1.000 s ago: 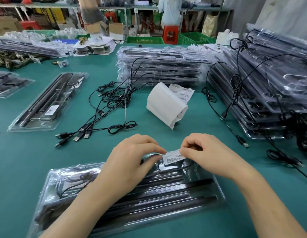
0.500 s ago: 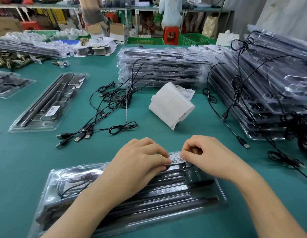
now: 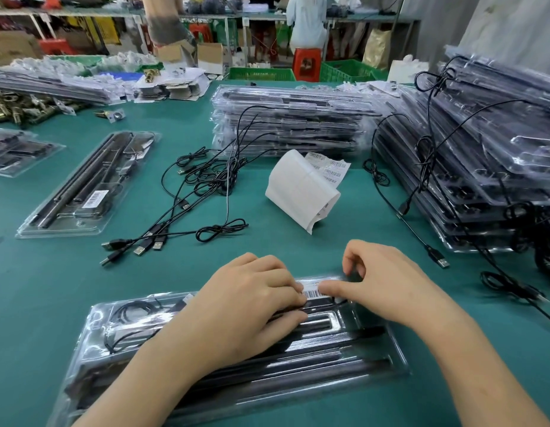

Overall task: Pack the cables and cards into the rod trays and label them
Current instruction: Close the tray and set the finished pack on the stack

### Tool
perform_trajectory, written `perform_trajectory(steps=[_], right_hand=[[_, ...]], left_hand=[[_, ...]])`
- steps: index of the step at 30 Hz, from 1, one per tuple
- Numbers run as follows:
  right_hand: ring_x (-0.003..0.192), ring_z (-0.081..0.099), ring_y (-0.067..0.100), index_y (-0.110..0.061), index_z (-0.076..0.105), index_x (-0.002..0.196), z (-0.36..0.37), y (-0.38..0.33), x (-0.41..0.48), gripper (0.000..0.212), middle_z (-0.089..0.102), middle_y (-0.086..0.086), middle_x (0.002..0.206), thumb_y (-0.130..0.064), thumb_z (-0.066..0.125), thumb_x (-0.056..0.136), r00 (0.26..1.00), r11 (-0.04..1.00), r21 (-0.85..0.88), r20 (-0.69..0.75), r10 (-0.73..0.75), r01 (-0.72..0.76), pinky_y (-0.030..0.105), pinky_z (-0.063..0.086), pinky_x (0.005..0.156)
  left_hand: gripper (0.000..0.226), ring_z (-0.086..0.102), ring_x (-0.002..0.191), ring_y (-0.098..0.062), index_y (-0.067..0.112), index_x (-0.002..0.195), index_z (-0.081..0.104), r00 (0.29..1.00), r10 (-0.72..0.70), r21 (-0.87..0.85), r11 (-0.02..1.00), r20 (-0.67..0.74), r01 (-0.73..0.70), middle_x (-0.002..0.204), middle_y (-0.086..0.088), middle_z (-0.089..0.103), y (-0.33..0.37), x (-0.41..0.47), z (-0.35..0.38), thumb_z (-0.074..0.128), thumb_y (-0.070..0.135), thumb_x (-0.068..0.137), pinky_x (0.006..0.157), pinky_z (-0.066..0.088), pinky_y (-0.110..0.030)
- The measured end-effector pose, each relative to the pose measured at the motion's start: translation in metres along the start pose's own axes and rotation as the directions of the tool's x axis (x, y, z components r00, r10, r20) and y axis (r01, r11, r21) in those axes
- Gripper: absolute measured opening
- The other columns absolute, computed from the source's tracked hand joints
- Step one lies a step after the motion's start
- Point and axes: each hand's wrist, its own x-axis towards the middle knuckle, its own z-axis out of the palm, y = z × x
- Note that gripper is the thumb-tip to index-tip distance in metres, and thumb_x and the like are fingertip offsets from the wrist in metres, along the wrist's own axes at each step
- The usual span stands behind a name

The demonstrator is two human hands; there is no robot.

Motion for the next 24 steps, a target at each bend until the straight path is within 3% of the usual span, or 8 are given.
perform_trajectory(steps=[2,4,7,10,15,19,21,24], right_hand=[[0.067,0.050,0.004,-0.036,0.049,0.081,0.001,0.001,0.000,0.055,0.056,-0.010,0.078,-0.084,0.065,0.059,0.999,0.997,0.071,0.035,0.000,-0.003,0.026,0.034,0.056],[0.068,0.051,0.004,-0.038,0.049,0.084,0.003,0.002,0.001,0.051,0.056,-0.010,0.081,-0.079,0.069,0.061,0.998,0.991,0.131,0.055,0.001,-0.008,0.026,0.036,0.058],[0.070,0.052,0.003,-0.038,0.052,0.086,0.006,0.005,0.004,0.046,0.057,-0.010,0.084,-0.071,0.076,0.066,0.998,0.986,0.164,0.062,0.019,-0.029,0.025,0.036,0.059],[0.068,0.052,0.003,-0.037,0.054,0.087,0.007,0.007,0.006,0.045,0.057,-0.009,0.084,-0.069,0.078,0.066,0.997,0.984,0.174,0.072,0.025,-0.037,0.024,0.034,0.058],[0.064,0.053,0.001,-0.039,0.057,0.090,0.006,0.009,0.007,0.039,0.056,-0.008,0.088,-0.061,0.083,0.069,0.994,0.974,0.222,0.109,0.033,-0.056,0.022,0.035,0.057],[0.070,0.053,0.002,-0.040,0.057,0.091,0.005,0.009,0.007,0.038,0.055,-0.010,0.089,-0.060,0.082,0.071,0.992,0.976,0.210,0.122,0.031,-0.056,0.024,0.036,0.059],[0.075,0.052,0.005,-0.040,0.056,0.092,0.005,0.008,0.007,0.037,0.055,-0.010,0.090,-0.060,0.081,0.073,0.992,0.977,0.205,0.125,0.025,-0.051,0.025,0.036,0.061],[0.085,0.048,0.001,-0.042,0.055,0.093,0.002,0.007,0.006,0.033,0.052,-0.011,0.094,-0.058,0.079,0.076,0.993,0.984,0.176,0.111,-0.028,0.008,0.027,0.038,0.068]], left_hand=[[0.044,0.051,0.129,-0.007,0.035,0.135,0.064,0.996,-0.015,-0.010,1.000,0.083,0.016,0.140,0.021,0.059,0.002,0.001,0.002,0.043,0.057,0.103,0.100,0.045,-0.028],[0.061,0.023,0.150,-0.001,0.037,0.156,0.037,0.977,-0.027,-0.050,0.998,0.214,0.038,0.163,0.024,0.029,0.003,0.000,0.007,0.033,0.065,0.103,0.119,0.029,-0.029],[0.067,-0.018,0.150,0.008,0.045,0.161,0.002,0.930,-0.040,-0.113,0.990,0.367,0.087,0.163,0.035,-0.011,0.001,-0.002,0.011,0.023,0.069,0.102,0.127,-0.001,-0.026],[0.061,-0.026,0.147,0.009,0.051,0.158,-0.009,0.922,-0.039,-0.099,0.992,0.385,0.084,0.159,0.038,-0.023,-0.002,-0.012,0.009,0.018,0.066,0.104,0.126,-0.010,-0.031],[0.057,-0.025,0.150,0.003,0.055,0.156,-0.009,0.925,-0.110,-0.026,0.991,0.363,0.128,0.161,0.035,-0.023,-0.021,-0.054,-0.002,0.007,0.068,0.103,0.121,-0.014,-0.027],[0.060,-0.004,0.153,0.007,0.054,0.158,-0.001,0.920,-0.304,-0.055,0.944,0.249,0.327,0.163,0.038,-0.003,-0.049,-0.102,-0.017,0.012,0.071,0.102,0.122,-0.005,-0.019],[0.066,0.012,0.151,0.009,0.053,0.155,0.021,0.866,-0.470,-0.117,0.863,0.170,0.491,0.160,0.035,0.018,-0.061,-0.125,-0.025,0.014,0.080,0.095,0.122,0.005,-0.016],[0.081,0.043,0.137,-0.002,0.037,0.137,0.061,0.794,-0.605,-0.093,0.788,0.066,0.608,0.142,0.026,0.049,-0.074,-0.153,-0.036,0.022,0.088,0.088,0.117,0.031,-0.029]])
